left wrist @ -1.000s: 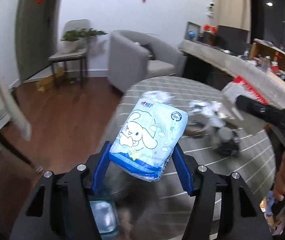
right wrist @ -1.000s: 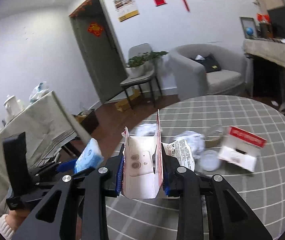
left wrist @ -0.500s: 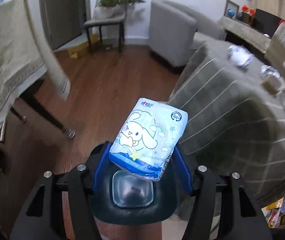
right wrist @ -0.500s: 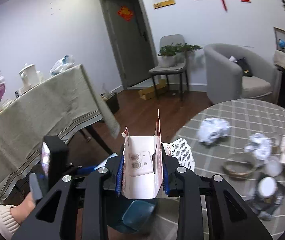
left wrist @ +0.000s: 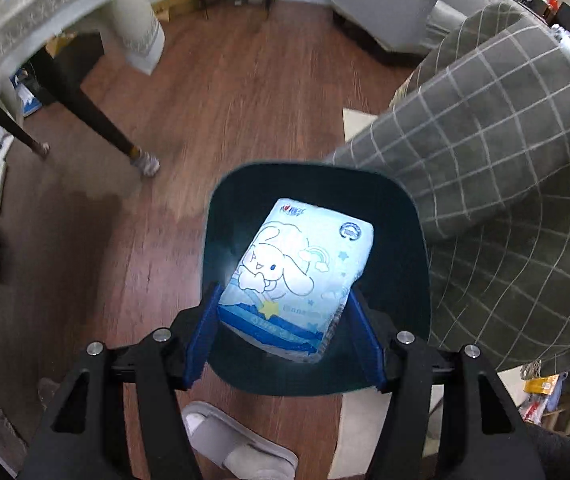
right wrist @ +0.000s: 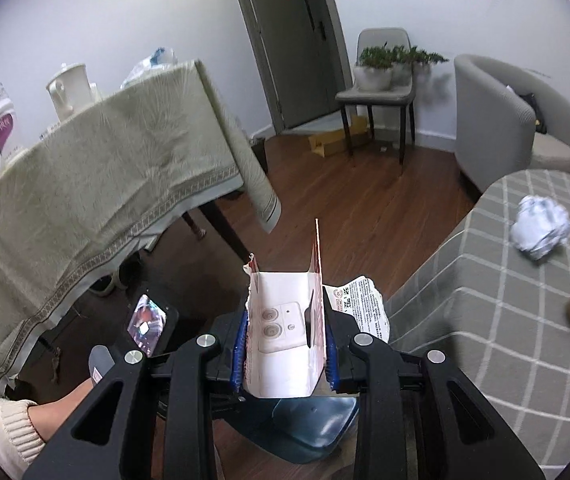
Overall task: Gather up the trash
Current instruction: 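Carry the wipes pack over the teal bin and open the left gripper while the right carries the box, then lower the SanDisk box into the teal bin and open the right gripper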
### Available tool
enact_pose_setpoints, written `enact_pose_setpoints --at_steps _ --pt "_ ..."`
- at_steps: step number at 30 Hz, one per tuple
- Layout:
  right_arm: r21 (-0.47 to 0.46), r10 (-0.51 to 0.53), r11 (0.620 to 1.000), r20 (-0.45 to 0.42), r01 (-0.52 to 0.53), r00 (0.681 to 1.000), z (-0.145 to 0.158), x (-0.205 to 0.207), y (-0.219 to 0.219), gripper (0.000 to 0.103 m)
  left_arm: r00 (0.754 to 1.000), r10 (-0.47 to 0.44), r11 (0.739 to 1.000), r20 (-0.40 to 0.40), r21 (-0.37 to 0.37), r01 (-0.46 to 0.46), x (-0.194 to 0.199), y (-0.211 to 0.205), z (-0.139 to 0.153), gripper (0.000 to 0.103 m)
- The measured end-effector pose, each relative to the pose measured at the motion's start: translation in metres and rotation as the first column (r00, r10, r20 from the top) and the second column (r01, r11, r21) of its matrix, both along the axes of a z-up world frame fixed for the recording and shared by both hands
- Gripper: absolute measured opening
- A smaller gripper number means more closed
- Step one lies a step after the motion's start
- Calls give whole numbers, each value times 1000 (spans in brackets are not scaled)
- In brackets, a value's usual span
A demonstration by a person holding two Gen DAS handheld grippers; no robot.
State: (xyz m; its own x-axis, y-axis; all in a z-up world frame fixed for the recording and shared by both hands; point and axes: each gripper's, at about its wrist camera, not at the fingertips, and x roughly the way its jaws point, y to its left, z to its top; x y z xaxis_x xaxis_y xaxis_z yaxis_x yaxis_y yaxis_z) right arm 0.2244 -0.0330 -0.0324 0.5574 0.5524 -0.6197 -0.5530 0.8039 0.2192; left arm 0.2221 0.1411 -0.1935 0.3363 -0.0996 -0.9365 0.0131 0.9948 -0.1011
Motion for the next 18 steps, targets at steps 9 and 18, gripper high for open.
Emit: enact_pose_setpoints --at_steps 9,18 --pt "-58 2 998 -69 -6 998 -27 13 21 31 1000 -17 999 24 -28 18 -11 14 5 74" --pt "-106 -7 994 -146 -9 989 -60 22 34 30 964 46 997 263 -65 -30 -23 38 81 71"
